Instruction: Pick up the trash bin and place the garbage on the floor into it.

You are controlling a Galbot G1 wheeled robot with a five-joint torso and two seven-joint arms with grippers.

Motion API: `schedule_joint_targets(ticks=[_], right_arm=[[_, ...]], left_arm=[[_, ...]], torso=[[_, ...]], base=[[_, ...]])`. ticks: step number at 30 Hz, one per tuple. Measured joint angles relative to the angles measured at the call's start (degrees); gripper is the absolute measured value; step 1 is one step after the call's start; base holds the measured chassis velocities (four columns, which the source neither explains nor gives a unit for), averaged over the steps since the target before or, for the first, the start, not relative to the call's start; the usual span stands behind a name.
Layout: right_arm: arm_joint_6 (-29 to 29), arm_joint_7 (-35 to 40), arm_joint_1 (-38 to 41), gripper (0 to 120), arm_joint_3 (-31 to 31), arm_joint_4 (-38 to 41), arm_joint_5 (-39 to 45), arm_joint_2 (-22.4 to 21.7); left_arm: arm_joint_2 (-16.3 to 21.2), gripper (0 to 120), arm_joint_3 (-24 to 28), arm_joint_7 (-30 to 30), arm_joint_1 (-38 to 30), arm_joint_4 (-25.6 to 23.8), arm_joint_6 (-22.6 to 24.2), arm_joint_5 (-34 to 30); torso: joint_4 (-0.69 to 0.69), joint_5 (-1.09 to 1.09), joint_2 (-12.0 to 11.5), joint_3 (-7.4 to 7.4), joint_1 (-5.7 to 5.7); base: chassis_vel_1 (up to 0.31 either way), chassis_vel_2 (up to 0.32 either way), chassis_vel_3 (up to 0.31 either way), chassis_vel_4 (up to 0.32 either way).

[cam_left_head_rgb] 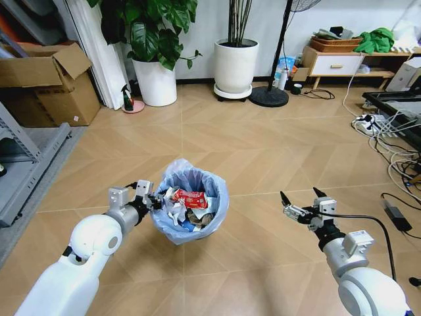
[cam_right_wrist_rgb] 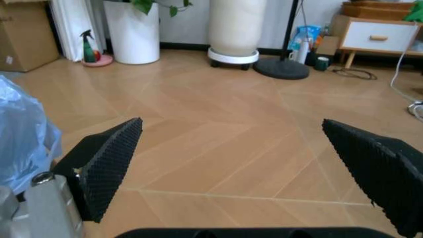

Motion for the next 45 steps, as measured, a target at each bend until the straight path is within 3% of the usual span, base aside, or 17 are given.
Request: schedule_joint_targets(ticks=[13,25,45], right_arm=[[0.8,-0.1,0.4,100,-0.1,-1.0,-1.7,0.7],[1.6,-0.3,1.3,100,-0.9,-2.3,-2.6,1.3],[2.2,-0.3,1.6,100,-0.8,-3.1,-3.4,2.2]], left_arm=[[1.2,0,-3.5,-9.1,4.6,-0.4,0.0,-1.7],[1.4,0,-10.6,-5.7,14.0,1.7,0.0,3.0],[-0.4,0,-12.0,-4.3,16.1,5.0,0.0,4.4]], torso=[[0.01,0.0,0.0,0.0,0.0],[0.02,0.0,0.0,0.0,0.0],[0.01,0.01,0.0,0.0,0.0]], base=[[-0.024,-0.02,0.026,0.021],[0.0,0.0,0.0,0.0],[0.0,0.0,0.0,0.0]])
